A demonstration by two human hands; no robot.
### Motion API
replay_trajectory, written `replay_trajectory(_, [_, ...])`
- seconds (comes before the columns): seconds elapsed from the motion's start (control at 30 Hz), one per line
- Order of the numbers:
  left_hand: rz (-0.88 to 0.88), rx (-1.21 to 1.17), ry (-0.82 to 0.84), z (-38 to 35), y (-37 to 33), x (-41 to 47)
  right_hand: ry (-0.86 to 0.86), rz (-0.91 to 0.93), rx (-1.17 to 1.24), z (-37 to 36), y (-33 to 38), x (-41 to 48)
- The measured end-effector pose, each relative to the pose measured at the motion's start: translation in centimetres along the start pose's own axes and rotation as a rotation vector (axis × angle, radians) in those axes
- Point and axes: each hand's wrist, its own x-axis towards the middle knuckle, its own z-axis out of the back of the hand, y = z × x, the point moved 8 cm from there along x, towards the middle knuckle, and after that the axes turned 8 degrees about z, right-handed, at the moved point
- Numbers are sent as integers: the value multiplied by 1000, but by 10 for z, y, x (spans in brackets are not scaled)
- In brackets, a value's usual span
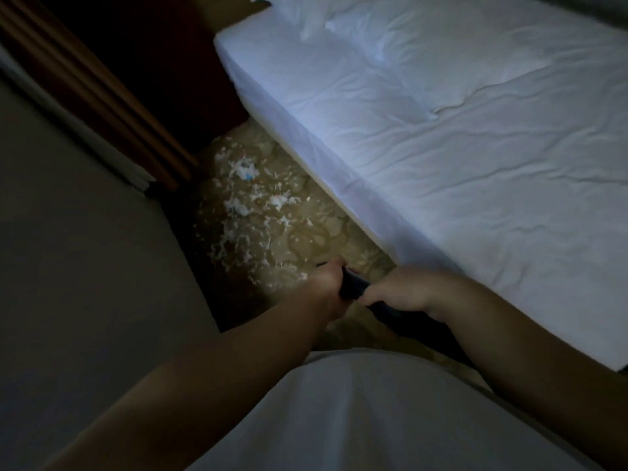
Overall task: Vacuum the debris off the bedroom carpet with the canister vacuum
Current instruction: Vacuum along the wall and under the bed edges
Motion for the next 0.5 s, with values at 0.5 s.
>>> replay_trajectory(0.5, [-115, 334, 14, 138, -173, 10, -125, -31, 319, -101, 181, 42])
